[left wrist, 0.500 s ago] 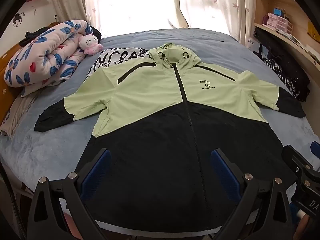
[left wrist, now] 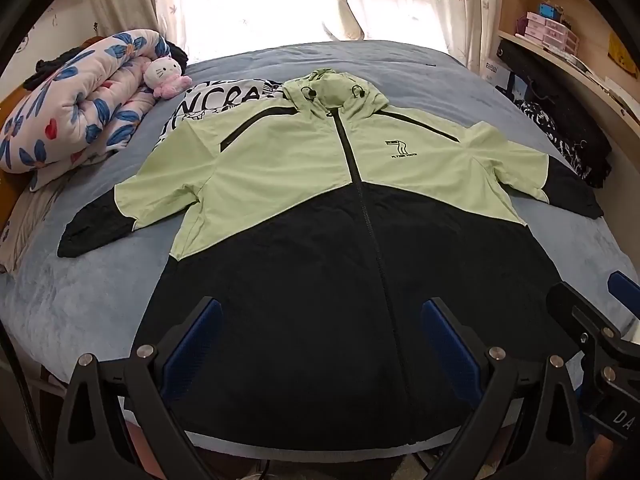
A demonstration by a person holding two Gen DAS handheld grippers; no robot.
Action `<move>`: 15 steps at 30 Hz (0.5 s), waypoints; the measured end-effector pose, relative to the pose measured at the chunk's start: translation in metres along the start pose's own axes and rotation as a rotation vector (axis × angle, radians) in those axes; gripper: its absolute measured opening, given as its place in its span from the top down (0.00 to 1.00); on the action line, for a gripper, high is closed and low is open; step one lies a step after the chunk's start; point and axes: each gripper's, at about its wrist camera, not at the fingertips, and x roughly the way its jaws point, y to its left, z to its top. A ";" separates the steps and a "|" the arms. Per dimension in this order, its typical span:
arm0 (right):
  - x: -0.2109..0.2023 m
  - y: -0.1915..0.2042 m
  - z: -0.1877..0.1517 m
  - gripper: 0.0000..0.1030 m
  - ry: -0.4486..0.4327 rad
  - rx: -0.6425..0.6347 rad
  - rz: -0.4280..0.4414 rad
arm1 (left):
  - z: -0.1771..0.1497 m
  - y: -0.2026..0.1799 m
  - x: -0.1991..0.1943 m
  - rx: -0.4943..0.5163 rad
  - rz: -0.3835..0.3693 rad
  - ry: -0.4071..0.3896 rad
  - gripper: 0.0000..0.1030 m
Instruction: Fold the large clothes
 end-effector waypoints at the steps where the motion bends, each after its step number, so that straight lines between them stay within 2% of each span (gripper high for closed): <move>1: -0.001 0.000 0.000 0.00 0.000 0.000 0.002 | 0.000 0.000 0.000 -0.001 -0.001 0.002 0.04; 15: -0.002 0.001 0.000 0.00 0.004 -0.011 0.015 | -0.003 -0.003 0.005 0.004 -0.008 0.022 0.04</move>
